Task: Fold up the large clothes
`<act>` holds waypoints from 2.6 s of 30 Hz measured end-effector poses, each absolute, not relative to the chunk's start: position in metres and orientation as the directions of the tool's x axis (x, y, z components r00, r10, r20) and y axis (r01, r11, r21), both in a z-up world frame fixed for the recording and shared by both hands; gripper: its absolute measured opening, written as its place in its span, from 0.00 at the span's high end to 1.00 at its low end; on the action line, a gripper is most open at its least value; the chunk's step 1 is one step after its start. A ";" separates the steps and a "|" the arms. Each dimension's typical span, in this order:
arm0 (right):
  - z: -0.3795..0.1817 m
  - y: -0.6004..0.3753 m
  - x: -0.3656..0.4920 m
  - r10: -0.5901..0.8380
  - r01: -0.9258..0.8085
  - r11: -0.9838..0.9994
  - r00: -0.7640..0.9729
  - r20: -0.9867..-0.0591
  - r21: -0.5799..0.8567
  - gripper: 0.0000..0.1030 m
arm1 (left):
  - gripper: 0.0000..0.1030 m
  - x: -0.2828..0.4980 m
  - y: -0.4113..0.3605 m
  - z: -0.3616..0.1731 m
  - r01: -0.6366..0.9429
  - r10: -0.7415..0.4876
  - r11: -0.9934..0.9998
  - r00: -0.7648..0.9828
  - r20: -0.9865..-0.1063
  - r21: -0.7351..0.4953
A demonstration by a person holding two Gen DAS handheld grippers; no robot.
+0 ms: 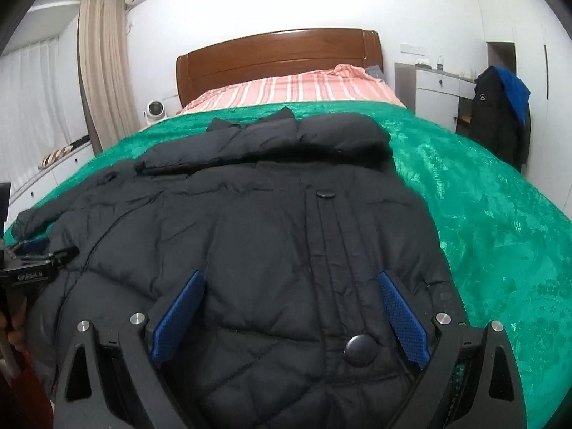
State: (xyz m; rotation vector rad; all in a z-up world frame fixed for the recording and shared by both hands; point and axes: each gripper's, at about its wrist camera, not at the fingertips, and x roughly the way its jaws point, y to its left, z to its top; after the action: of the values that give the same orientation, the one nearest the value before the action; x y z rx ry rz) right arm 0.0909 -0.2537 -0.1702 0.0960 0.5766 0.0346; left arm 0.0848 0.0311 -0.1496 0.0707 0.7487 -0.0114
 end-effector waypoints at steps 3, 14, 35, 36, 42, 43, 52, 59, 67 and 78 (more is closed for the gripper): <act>-0.174 -0.248 0.092 0.044 -0.007 0.998 0.837 -0.545 0.070 0.04 | 0.00 0.083 0.032 -0.152 0.035 0.011 0.998 0.735 -0.678 0.053; -0.185 -0.242 0.092 0.018 0.001 0.999 0.829 -0.559 0.033 0.01 | 0.00 0.089 0.031 -0.157 0.034 0.013 0.998 0.709 -0.705 0.053; -0.188 -0.238 0.093 0.000 0.004 1.000 0.824 -0.566 0.006 0.01 | 0.00 0.093 0.027 -0.161 0.049 0.031 0.995 0.693 -0.720 0.089; -0.188 -0.238 0.093 0.000 0.004 1.000 0.824 -0.566 0.006 0.01 | 0.00 0.092 0.027 -0.161 0.049 0.031 0.995 0.694 -0.720 0.090; -0.188 -0.238 0.093 0.000 0.004 1.000 0.825 -0.566 0.006 0.00 | 0.00 0.092 0.027 -0.161 0.050 0.033 0.994 0.693 -0.720 0.093; -0.188 -0.238 0.093 0.000 0.004 1.000 0.825 -0.566 0.006 0.00 | 0.00 0.092 0.027 -0.161 0.050 0.032 0.994 0.693 -0.720 0.092; -0.188 -0.238 0.093 0.000 0.004 1.000 0.824 -0.566 0.005 0.00 | 0.00 0.092 0.027 -0.160 0.050 0.033 0.994 0.693 -0.720 0.093; -0.188 -0.238 0.093 0.000 0.004 1.000 0.824 -0.566 0.005 0.00 | 0.00 0.092 0.027 -0.160 0.050 0.033 0.994 0.693 -0.720 0.093; -0.188 -0.238 0.093 -0.001 0.004 1.000 0.824 -0.566 0.005 0.00 | 0.00 0.092 0.027 -0.160 0.050 0.033 0.994 0.693 -0.720 0.094; -0.188 -0.238 0.093 -0.001 0.004 1.000 0.824 -0.566 0.004 0.00 | 0.00 0.092 0.027 -0.160 0.050 0.033 0.994 0.693 -0.720 0.094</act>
State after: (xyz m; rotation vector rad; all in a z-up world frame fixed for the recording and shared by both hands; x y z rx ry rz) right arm 0.0930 -0.2382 -0.1876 0.0049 0.6016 -0.0022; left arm 0.0917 0.0271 -0.1602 0.1093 0.8051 -0.0093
